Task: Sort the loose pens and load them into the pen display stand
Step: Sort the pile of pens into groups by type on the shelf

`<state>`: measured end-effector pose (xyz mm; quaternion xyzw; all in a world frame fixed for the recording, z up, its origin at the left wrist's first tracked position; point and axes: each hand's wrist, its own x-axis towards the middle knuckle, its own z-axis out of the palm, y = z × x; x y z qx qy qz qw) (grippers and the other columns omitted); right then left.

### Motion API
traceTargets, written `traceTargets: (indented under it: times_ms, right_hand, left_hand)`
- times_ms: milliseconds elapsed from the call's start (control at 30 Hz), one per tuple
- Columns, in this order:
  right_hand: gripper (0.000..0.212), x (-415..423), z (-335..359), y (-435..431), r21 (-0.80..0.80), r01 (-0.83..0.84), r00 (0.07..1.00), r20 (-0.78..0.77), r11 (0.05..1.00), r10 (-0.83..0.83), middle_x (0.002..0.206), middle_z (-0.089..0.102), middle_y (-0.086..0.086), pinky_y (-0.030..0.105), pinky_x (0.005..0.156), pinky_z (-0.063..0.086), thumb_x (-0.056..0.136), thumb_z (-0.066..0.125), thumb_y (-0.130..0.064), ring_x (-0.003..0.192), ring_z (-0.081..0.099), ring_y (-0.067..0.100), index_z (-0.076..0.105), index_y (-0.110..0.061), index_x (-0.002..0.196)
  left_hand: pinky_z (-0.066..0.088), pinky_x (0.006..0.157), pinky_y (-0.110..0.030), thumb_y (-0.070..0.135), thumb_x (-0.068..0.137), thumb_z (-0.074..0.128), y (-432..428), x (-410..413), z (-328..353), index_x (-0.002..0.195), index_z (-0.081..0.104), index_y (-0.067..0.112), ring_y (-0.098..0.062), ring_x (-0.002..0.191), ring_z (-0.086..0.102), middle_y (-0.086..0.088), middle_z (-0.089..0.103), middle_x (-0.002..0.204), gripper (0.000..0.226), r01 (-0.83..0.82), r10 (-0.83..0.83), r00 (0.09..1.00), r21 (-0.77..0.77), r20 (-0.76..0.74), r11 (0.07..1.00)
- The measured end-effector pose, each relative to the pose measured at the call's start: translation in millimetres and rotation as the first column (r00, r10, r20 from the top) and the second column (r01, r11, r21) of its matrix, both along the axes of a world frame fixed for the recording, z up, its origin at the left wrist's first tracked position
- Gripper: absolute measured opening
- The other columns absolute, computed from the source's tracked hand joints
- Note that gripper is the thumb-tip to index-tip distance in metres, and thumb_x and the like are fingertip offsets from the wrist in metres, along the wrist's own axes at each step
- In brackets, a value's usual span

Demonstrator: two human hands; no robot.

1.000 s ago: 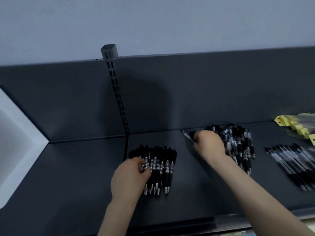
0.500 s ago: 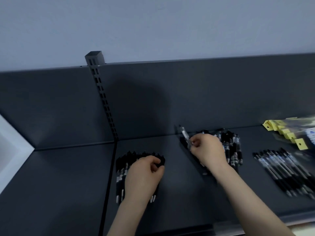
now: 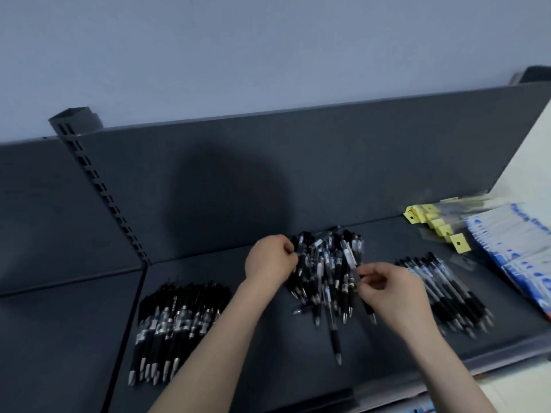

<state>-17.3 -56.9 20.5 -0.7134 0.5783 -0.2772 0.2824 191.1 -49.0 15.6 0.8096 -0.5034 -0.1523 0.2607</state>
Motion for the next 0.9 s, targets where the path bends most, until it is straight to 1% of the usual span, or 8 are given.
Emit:
traceTargets:
  times_ms: [100, 200, 367, 467, 533, 667, 767, 900]
  right_hand:
    - [0.022, -10.2, -2.1, -2.7, 0.014, -0.021, 1.000, -0.004, 1.000, 0.021, 0.069, 0.066, -0.012, 0.023, 0.070, 0.049, 0.075, 0.069, -0.008, 0.069, 0.063, 0.005, 0.073, -0.018, 0.094]
    - [0.023, -18.0, -1.8, -5.3, 0.015, -0.034, 0.999, -0.004, 0.999, 0.034, 0.070, 0.065, -0.014, 0.019, 0.069, 0.047, 0.076, 0.068, -0.008, 0.069, 0.061, 0.002, 0.072, -0.020, 0.095]
    - [0.023, -24.4, -2.5, -7.8, 0.023, -0.068, 0.998, 0.010, 0.997, 0.068, 0.071, 0.064, -0.014, 0.013, 0.066, 0.047, 0.077, 0.067, -0.008, 0.069, 0.060, 0.000, 0.072, -0.021, 0.095]
    - [0.022, -35.8, -5.7, -9.2, 0.033, -0.067, 0.998, 0.003, 0.997, 0.067, 0.070, 0.064, -0.014, 0.006, 0.061, 0.043, 0.076, 0.066, -0.009, 0.067, 0.059, -0.002, 0.072, -0.023, 0.092]
    - [0.021, -51.3, -6.8, -12.1, 0.036, -0.029, 1.000, 0.007, 0.999, 0.029, 0.068, 0.065, -0.014, 0.010, 0.064, 0.044, 0.075, 0.067, -0.009, 0.066, 0.061, 0.001, 0.073, -0.022, 0.090]
    - [0.021, -89.4, -7.5, -22.5, 0.030, 0.082, 0.997, 0.002, 0.996, -0.082, 0.067, 0.066, -0.014, 0.012, 0.063, 0.044, 0.073, 0.068, -0.006, 0.066, 0.063, 0.007, 0.074, -0.020, 0.088]
    - [0.022, -113.6, -9.1, -32.7, 0.036, 0.129, 0.989, -0.074, 0.991, -0.126, 0.067, 0.065, -0.013, 0.022, 0.069, 0.048, 0.073, 0.067, -0.009, 0.070, 0.064, 0.012, 0.074, -0.022, 0.089]
    - [0.026, -136.1, -9.2, -45.3, 0.041, 0.111, 0.979, -0.177, 0.993, -0.102, 0.070, 0.064, -0.012, 0.027, 0.067, 0.049, 0.074, 0.064, -0.011, 0.073, 0.063, 0.014, 0.073, -0.026, 0.093]
  left_hand:
    - [0.053, 0.074, -0.030, 0.024, 0.083, 0.063, -19.0, -2.3, 0.9, 0.092, 0.071, 0.022, -0.021, 0.092, 0.065, 0.001, 0.070, 0.096, 0.013, -0.006, -0.001, 0.999, 0.118, 0.054, 0.993]
    - [0.059, 0.071, -0.033, 0.021, 0.084, 0.064, -28.2, -2.9, 1.0, 0.089, 0.071, 0.016, -0.019, 0.069, 0.068, -0.003, 0.072, 0.079, 0.010, 0.016, -0.019, 1.000, 0.210, 0.014, 0.977]
    - [0.061, 0.073, -0.038, 0.015, 0.083, 0.066, -33.5, 1.3, -0.8, 0.093, 0.073, 0.011, -0.023, 0.066, 0.071, -0.010, 0.073, 0.076, 0.013, -0.007, 0.030, 0.995, 0.232, -0.097, 0.973]
    - [0.060, 0.075, -0.042, 0.014, 0.083, 0.070, -25.4, 3.6, -3.0, 0.095, 0.070, 0.013, -0.019, 0.057, 0.066, -0.005, 0.070, 0.072, 0.012, -0.060, 0.091, 0.972, 0.148, -0.214, 0.987]
    - [0.060, 0.070, -0.042, 0.011, 0.083, 0.071, -13.2, -4.2, 1.0, 0.095, 0.071, 0.010, -0.014, 0.051, 0.061, -0.002, 0.067, 0.068, 0.012, -0.106, 0.109, 0.934, 0.027, -0.340, 0.994]
    - [0.052, 0.052, -0.021, 0.007, 0.085, 0.067, 7.2, -65.1, 12.5, 0.093, 0.071, 0.013, -0.001, 0.048, 0.058, 0.001, 0.065, 0.072, 0.010, -0.041, 0.000, 0.844, -0.066, -0.537, 0.997]
    - [0.054, 0.052, -0.023, 0.003, 0.085, 0.065, 4.3, -122.2, -1.7, 0.090, 0.066, 0.016, -0.004, 0.046, 0.057, 0.000, 0.060, 0.072, 0.014, 0.084, -0.072, 0.783, -0.009, -0.618, 0.996]
    - [0.060, 0.061, -0.029, 0.008, 0.086, 0.065, -10.5, -171.5, -23.2, 0.107, 0.059, 0.017, -0.010, 0.054, 0.062, 0.000, 0.060, 0.077, 0.023, 0.144, -0.090, 0.775, 0.035, -0.626, 0.989]
